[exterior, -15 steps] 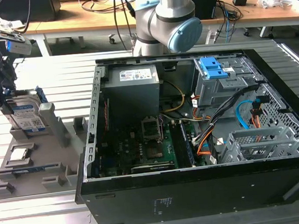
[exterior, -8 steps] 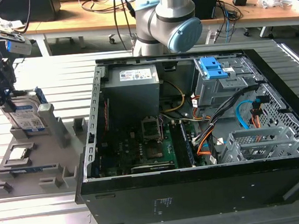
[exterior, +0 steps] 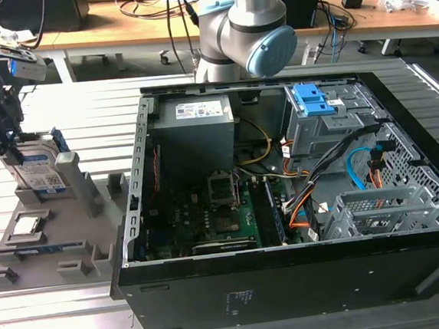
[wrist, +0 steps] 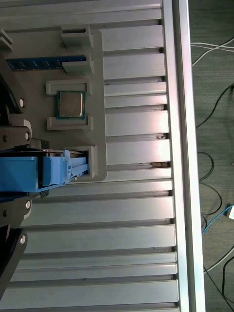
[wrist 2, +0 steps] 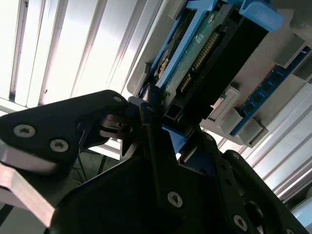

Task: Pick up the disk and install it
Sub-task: 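Pick up the disk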

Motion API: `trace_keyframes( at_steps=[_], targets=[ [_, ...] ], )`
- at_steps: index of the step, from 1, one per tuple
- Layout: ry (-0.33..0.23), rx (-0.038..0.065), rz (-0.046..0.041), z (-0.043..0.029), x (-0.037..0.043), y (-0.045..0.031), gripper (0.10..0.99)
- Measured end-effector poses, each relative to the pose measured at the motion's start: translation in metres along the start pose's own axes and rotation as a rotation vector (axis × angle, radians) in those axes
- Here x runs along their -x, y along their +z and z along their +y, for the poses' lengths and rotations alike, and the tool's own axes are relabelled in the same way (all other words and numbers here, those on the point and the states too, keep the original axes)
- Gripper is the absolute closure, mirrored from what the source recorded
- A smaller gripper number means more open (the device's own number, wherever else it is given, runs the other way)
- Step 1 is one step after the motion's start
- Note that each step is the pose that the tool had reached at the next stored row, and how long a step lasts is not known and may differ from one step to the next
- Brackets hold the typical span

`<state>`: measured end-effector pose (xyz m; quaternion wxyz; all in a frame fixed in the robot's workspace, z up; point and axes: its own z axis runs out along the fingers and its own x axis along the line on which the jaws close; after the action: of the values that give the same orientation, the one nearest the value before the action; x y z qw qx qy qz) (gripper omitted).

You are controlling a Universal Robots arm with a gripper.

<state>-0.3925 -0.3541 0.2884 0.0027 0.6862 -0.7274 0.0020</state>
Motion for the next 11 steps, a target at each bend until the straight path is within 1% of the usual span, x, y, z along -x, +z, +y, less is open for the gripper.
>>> trace_keyframes(
  at_steps=[7,9,11],
  targets=[
    [0.000,0.000,-0.0001,0.0000,0.0000,-0.0003,0.718],
    [0.000,0.000,0.0001,0.0000,0.0000,-0.0043,0.718],
    [0.000,0.000,0.0001,0.0000,0.0001,-0.0109,0.718]
  ],
)
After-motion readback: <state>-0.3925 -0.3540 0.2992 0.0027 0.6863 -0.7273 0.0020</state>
